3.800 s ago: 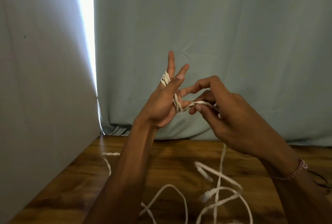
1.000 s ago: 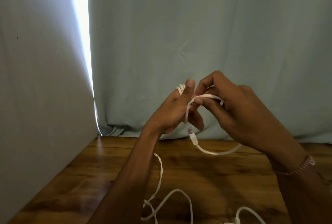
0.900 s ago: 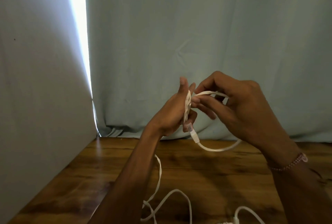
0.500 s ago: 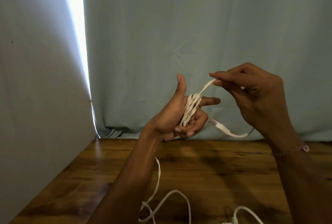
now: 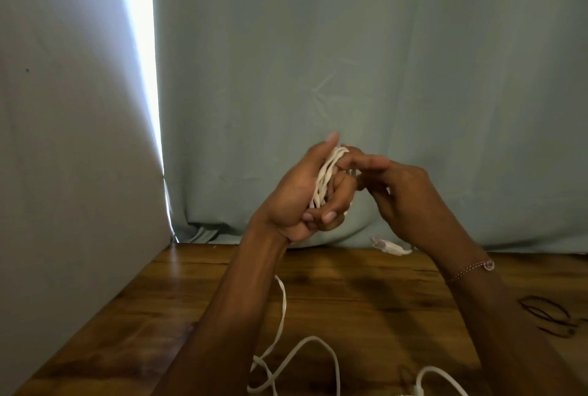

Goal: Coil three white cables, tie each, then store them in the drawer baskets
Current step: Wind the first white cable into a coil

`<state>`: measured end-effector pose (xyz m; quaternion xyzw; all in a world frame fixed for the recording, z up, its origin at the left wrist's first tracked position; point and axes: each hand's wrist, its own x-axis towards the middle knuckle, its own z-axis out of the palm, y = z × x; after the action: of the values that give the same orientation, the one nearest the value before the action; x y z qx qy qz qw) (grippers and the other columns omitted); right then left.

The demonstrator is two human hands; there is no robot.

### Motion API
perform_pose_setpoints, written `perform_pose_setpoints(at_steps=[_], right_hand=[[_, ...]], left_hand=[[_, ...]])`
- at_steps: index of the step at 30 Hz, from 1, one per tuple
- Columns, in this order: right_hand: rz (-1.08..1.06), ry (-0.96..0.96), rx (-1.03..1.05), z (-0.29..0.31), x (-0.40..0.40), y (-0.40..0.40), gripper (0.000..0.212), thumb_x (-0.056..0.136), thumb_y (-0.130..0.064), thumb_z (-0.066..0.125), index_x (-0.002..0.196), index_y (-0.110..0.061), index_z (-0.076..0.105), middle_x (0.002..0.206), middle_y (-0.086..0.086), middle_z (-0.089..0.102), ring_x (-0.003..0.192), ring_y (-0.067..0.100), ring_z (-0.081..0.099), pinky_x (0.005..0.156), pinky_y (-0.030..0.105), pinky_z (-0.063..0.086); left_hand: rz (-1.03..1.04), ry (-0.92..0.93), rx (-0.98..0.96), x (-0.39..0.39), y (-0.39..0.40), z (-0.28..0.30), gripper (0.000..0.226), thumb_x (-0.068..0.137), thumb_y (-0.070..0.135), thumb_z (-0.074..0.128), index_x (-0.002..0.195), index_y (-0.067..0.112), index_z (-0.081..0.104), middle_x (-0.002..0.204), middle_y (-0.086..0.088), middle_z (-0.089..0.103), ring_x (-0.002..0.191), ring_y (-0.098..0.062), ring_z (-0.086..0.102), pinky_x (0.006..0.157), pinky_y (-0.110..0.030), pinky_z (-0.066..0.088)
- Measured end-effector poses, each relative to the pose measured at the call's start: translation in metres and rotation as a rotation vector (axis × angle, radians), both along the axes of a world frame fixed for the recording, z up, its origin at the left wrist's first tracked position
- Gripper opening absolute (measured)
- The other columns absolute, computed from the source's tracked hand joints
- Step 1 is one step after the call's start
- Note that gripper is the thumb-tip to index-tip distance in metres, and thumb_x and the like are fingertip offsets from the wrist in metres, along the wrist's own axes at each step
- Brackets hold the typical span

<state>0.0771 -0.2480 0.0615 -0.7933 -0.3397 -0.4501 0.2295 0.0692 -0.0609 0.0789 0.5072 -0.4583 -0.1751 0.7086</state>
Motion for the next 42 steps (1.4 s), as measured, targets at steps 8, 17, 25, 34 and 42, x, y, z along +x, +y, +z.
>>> perform_pose_setpoints(at_steps=[8, 17, 25, 34, 42], right_hand=[[-0.056, 0.534, -0.27, -0.012, -0.015, 0.028, 0.063, 0.105, -0.016, 0.049, 0.158, -0.025, 0.017, 0.104, 0.005, 0.073, 0.075, -0.006, 0.062, 0.074, 0.009, 0.05], [-0.145, 0.618, -0.356, -0.005, -0.047, 0.05, 0.052, 0.102, -0.032, 0.055, 0.149, -0.02, 0.034, 0.099, 0.001, 0.069, 0.081, 0.014, 0.066, 0.077, 0.031, 0.058], [-0.099, 0.695, -0.049, -0.002, -0.059, 0.062, 0.046, 0.092, -0.033, 0.071, 0.124, -0.025, 0.04, 0.096, -0.003, 0.072, 0.072, 0.007, 0.068, 0.06, 0.017, 0.053], [0.306, 0.889, 0.051, 0.018, -0.079, 0.047, 0.033, 0.108, -0.031, 0.035, 0.112, -0.024, 0.067, 0.099, -0.008, 0.077, 0.077, 0.011, 0.068, 0.068, 0.02, 0.055], [0.304, 0.653, 0.102, 0.018, -0.074, 0.042, 0.016, 0.094, -0.029, 0.065, 0.093, -0.025, 0.08, 0.091, -0.009, 0.077, 0.105, 0.002, 0.066, 0.093, 0.025, 0.053]], left_hand=[[0.19, 0.04, -0.171, -0.002, 0.004, 0.002, 0.06, 0.1, 0.031, 0.037, 0.147, -0.005, 0.039, 0.06, -0.01, 0.068, 0.028, -0.005, 0.04, 0.032, -0.014, 0.031], [0.192, 0.055, -0.275, 0.008, 0.007, 0.001, 0.051, 0.108, 0.018, 0.03, 0.157, 0.01, 0.019, 0.145, -0.01, 0.058, 0.127, -0.039, 0.06, 0.079, -0.053, 0.061], [0.32, -0.003, -0.294, 0.015, 0.013, 0.001, 0.058, 0.109, 0.016, 0.027, 0.162, 0.022, 0.004, 0.151, 0.004, 0.052, 0.134, -0.03, 0.056, 0.095, -0.059, 0.054], [0.439, -0.086, -0.242, 0.018, 0.013, -0.006, 0.053, 0.111, 0.023, 0.027, 0.162, 0.029, 0.012, 0.144, -0.003, 0.059, 0.115, -0.033, 0.068, 0.085, -0.045, 0.06], [0.781, -0.296, 0.006, 0.018, 0.005, -0.011, 0.055, 0.109, 0.031, 0.04, 0.161, 0.022, 0.021, 0.092, -0.02, 0.067, 0.078, -0.014, 0.073, 0.085, -0.029, 0.057]])
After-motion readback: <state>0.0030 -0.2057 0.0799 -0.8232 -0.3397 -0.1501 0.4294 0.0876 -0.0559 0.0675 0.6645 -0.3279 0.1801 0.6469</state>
